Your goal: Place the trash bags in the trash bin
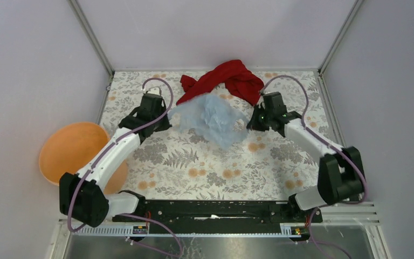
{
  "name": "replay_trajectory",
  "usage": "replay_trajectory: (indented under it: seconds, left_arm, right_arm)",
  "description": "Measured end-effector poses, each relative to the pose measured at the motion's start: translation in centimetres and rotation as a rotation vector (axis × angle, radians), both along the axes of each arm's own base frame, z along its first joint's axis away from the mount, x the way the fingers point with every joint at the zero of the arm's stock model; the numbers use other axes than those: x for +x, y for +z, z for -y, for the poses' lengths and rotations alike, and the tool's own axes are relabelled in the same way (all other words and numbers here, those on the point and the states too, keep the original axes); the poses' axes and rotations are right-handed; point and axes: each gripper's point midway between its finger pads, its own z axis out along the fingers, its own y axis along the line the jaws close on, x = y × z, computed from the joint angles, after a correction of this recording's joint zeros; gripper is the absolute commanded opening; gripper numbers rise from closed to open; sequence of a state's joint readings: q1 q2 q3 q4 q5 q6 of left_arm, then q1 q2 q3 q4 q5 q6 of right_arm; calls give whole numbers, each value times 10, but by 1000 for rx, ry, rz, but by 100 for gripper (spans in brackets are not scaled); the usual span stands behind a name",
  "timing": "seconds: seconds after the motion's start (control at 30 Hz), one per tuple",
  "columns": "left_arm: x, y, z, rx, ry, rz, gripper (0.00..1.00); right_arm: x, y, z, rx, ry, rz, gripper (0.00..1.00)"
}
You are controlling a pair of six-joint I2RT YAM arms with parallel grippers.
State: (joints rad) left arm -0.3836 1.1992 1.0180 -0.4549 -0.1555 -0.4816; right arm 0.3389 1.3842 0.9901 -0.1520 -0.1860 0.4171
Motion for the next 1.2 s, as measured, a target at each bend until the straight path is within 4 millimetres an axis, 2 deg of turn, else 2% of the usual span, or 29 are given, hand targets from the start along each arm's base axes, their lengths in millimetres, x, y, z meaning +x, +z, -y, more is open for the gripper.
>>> replay_trajectory:
  seconds: [0.03,0.07,0.1,0.13,0.17,0.2,0.23,0.27,0.3,0.33,0.37,0.43,0.47,0.53,0.6,0.63,0.7,0.77,0.83,0.87,0.9,0.93,0.97,1.03,1.07,1.1,1.13,1.2]
  left_arm:
    - [-11,-26,-7,31,6,-109,0]
    - [-15,-30,-11,41,9,-149,0]
    - [-17,-20,-12,42,5,-168,0]
    - [-13,5,-8,26,-9,-142,0]
    - [-1,56,2,-17,-40,-57,0]
    - [10,104,9,-61,-64,51,0]
    - [18,171,18,-121,-97,216,0]
    - [15,227,20,-169,-123,359,0]
    - [4,274,19,-210,-139,488,0]
    - [-15,311,13,-240,-147,593,0]
    - [-39,340,4,-265,-149,680,0]
    - [-77,366,-12,-288,-138,773,0]
    - [-91,371,-20,-294,-126,805,0]
    - [-100,368,-28,-297,-101,833,0]
    - [-80,328,-26,-263,-72,753,0]
    - [-63,297,-23,-235,-56,682,0]
    - [-26,208,-14,-147,-32,453,0]
    - [-3,126,-9,-63,-23,224,0]
    - [3,71,-8,-3,-22,48,0]
    - [2,60,-8,11,-27,1,0]
    - [1,64,-7,14,-36,-21,0]
    - [2,77,-5,4,-47,-10,0]
    - [7,111,1,-26,-67,38,0]
    - [19,195,14,-109,-107,226,0]
    - [17,250,18,-162,-134,364,0]
    - [5,308,19,-216,-160,522,0]
    - [-6,336,17,-244,-172,604,0]
    - [-48,386,6,-305,-191,785,0]
  right_arm:
    - [-12,-34,5,-44,-3,-123,0]
    - [-24,-52,10,-86,-6,-226,0]
    - [-25,-47,12,-110,-5,-273,0]
    - [-17,-27,9,-111,-1,-261,0]
    - [0,8,4,-96,4,-203,0]
    - [27,70,-6,-53,9,-60,0]
    - [45,134,-13,-3,14,99,0]
    - [49,174,-15,32,16,202,0]
    - [46,226,-15,80,16,342,0]
    - [32,264,-11,117,17,441,0]
    - [9,295,-4,149,22,522,0]
    - [-39,331,10,199,35,638,0]
    - [-41,332,10,201,36,641,0]
    - [-48,326,10,218,43,665,0]
    - [-32,283,4,194,43,594,0]
    - [-18,242,0,162,42,502,0]
    - [4,162,-7,93,35,312,0]
    - [15,74,-10,17,35,91,0]
    - [5,26,-7,-34,36,-62,0]
    - [2,21,-6,-42,37,-89,0]
    - [0,28,-5,-44,38,-97,0]
    - [4,41,-7,-37,40,-78,0]
    - [11,69,-9,-23,40,-34,0]
    - [32,154,-17,38,43,154,0]
    - [36,191,-19,65,46,237,0]
    - [35,247,-20,112,51,370,0]
    - [29,285,-19,145,58,464,0]
    - [4,340,-13,201,72,614,0]
